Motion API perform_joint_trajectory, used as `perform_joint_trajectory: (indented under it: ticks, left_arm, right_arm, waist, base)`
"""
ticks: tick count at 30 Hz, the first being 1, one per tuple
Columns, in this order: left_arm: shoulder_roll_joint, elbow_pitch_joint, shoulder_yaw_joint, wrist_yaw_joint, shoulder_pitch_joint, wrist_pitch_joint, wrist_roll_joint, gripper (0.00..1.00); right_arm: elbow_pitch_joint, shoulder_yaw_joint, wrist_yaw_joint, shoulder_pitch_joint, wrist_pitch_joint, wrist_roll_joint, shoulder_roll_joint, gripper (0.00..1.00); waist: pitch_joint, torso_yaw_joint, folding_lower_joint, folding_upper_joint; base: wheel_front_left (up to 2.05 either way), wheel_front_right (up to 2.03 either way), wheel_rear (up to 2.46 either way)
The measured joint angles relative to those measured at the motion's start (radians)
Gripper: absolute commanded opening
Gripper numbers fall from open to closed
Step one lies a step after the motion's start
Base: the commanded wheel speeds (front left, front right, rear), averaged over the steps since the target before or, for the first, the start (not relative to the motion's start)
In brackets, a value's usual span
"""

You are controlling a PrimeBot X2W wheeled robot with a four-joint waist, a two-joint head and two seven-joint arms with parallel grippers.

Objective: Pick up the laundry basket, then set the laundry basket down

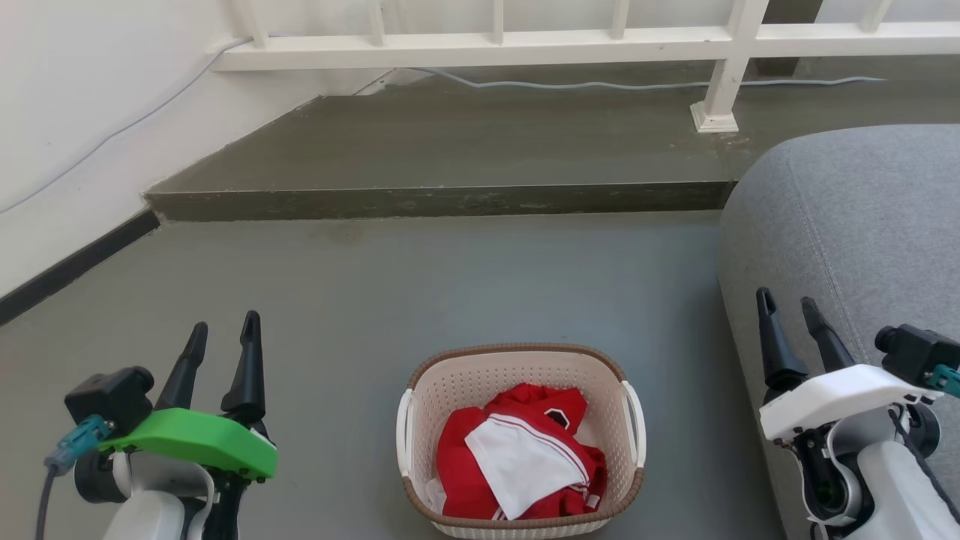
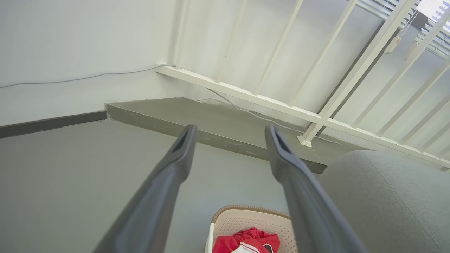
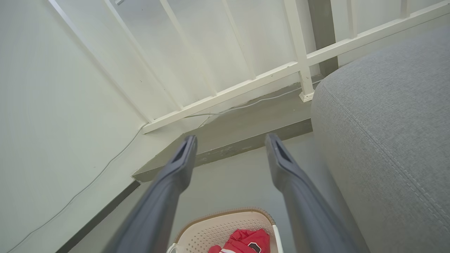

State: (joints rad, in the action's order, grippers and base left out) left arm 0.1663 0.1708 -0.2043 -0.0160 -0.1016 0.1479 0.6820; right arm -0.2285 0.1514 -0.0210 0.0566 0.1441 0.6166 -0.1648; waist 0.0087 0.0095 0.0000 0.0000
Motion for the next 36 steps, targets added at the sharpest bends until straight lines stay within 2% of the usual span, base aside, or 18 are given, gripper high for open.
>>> perform_joint_trajectory:
  ticks: [25,30,36]
  left_arm:
    - [0.007,0.029,-0.066,0.044,-0.001,0.084,-0.287,1.0]
    - [0.007,0.041,-0.083,0.052,-0.002,0.101,-0.343,1.0]
    - [0.007,0.05,-0.085,0.052,-0.003,0.104,-0.347,1.0]
  right_arm:
    - [0.008,0.033,-0.061,0.0,0.082,-0.302,-0.005,1.0]
    - [0.008,0.042,-0.062,-0.002,0.102,-0.352,0.001,1.0]
    - [0.002,0.036,-0.061,-0.003,0.106,-0.365,0.008,1.0]
  waist:
    - [0.008,-0.001,0.0,0.0]
    - [0.005,-0.003,0.0,0.0]
    - [0.0,-0.005,0.0,0.0]
  base:
    - [0.0,0.0,0.0]
    - [0.0,0.0,0.0]
    - [0.0,0.0,0.0]
